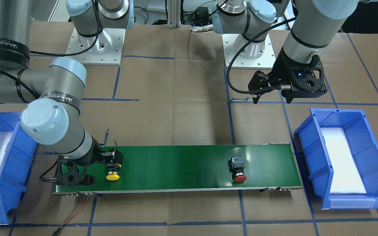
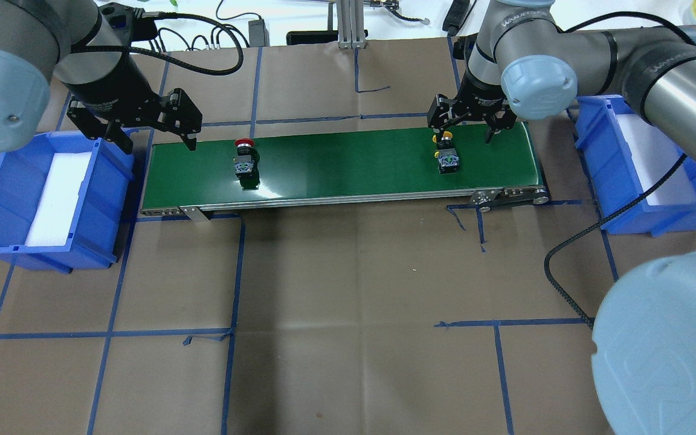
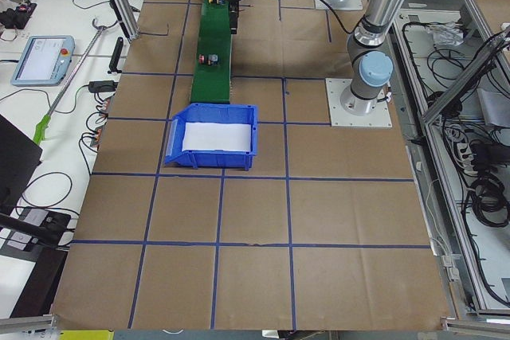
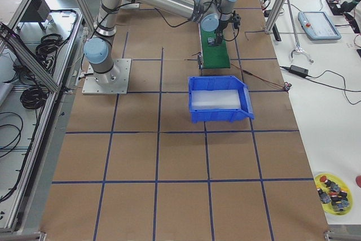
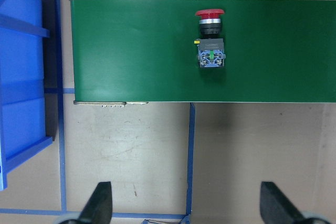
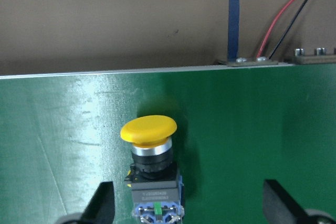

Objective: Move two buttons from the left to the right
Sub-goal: 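Grasp the yellow button on the conveyor with the right gripper, then carry the yellow button to the empty blue bin with the right gripper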

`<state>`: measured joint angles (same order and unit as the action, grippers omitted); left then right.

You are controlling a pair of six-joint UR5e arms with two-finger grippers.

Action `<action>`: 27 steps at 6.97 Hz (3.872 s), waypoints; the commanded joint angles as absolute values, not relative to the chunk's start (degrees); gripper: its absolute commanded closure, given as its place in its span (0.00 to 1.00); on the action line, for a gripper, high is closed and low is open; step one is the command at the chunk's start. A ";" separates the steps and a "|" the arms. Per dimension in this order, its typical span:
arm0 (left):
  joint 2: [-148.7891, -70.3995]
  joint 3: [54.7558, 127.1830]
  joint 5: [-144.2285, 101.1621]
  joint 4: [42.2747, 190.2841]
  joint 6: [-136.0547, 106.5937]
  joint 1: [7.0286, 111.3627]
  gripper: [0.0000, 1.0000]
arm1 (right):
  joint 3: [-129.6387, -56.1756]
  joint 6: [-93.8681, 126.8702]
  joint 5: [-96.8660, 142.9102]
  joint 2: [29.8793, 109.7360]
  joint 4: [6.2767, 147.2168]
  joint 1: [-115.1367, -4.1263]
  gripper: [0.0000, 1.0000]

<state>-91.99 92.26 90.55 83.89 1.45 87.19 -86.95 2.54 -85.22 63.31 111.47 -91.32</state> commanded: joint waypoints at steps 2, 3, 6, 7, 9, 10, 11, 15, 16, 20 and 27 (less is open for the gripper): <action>-92.20 92.37 90.53 83.85 1.49 87.19 0.00 | -87.28 2.37 -85.43 61.80 111.53 -91.32 0.01; -92.11 92.37 90.44 83.85 1.49 87.19 0.00 | -87.28 2.20 -85.60 61.44 111.53 -91.32 0.02; -92.02 92.37 90.53 83.85 1.49 87.19 0.00 | -87.19 1.58 -91.39 61.00 111.45 -91.32 0.51; -91.93 92.37 90.53 83.85 1.49 87.19 0.00 | -86.93 1.15 -92.19 61.17 111.36 -91.32 0.67; -91.93 92.37 90.53 83.85 1.49 87.19 0.00 | -84.74 -0.53 -93.59 63.26 110.74 -90.97 0.95; -91.93 92.37 90.44 83.85 1.49 87.19 0.00 | -82.81 -1.75 -94.82 65.11 108.65 -89.75 0.95; -91.85 92.37 90.44 83.85 1.49 87.19 0.00 | -81.05 -4.28 -95.18 67.13 103.59 -86.52 0.95; -91.85 92.37 90.44 83.85 1.49 87.19 0.00 | -83.99 -24.39 -96.05 76.01 101.78 -70.18 0.95; -91.85 92.37 90.27 83.85 1.49 87.19 0.00 | -88.72 -27.74 -95.46 78.03 103.00 -65.26 0.95; -91.76 92.37 90.09 83.85 1.49 87.19 0.00 | -100.36 -40.33 -91.15 76.57 118.46 -55.21 0.95; -91.85 92.37 90.09 83.85 1.49 87.19 0.00 | -102.92 -40.96 -91.41 69.26 120.15 -55.55 0.94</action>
